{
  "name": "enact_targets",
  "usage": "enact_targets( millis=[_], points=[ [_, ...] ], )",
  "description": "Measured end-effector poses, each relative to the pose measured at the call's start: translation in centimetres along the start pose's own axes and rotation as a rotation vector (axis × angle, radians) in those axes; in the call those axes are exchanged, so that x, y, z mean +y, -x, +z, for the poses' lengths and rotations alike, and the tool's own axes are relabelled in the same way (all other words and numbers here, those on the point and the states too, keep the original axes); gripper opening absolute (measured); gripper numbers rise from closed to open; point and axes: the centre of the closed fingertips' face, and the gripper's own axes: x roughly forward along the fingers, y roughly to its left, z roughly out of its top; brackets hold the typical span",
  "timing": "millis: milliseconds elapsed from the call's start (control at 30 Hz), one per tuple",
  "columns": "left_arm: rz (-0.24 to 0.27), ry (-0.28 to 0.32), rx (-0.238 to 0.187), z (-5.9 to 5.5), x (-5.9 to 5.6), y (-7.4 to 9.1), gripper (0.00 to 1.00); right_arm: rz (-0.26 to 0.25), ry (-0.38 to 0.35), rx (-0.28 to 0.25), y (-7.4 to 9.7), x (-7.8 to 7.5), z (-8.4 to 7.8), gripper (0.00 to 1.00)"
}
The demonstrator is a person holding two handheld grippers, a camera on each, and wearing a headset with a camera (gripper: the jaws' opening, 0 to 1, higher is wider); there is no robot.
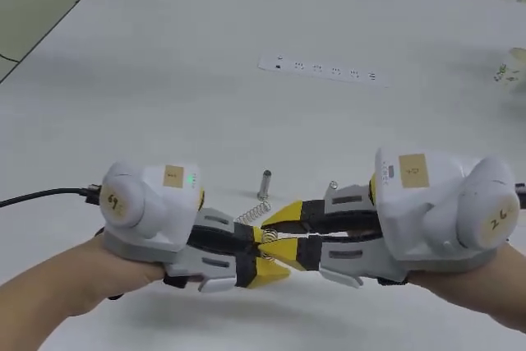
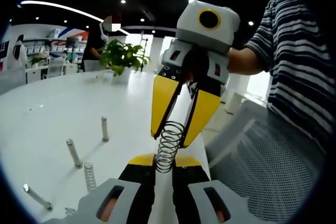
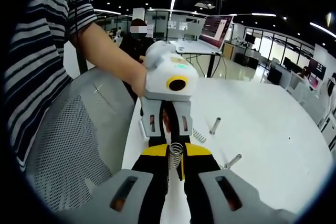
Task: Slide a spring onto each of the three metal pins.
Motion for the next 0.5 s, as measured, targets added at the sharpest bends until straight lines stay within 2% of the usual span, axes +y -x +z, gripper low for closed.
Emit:
enact_targets(
  millis=[200,300,367,500],
  points=[
    [0.009,0.005,0.003,0.01,0.06,0.2,0.04,0.003,0.003,-0.002,-0.11,0.06,0.18,0.07],
    [0.015,0.041,-0.004,0.33,0.3,0.23,0.08,0.002,0.011,0.004,-0.14,-0.05,0.23,0.07],
    [0.027,0.013,-0.008,0.44,0.57,0.29,0.09,0.002,0.012,0.005,-0.15,-0.08,0.23,0.07],
    [0.035,0.015,-0.009,0.53,0.74,0.37,0.13,-0.008,0.012,0.005,-0.05,-0.32,0.26,0.07]
  ],
)
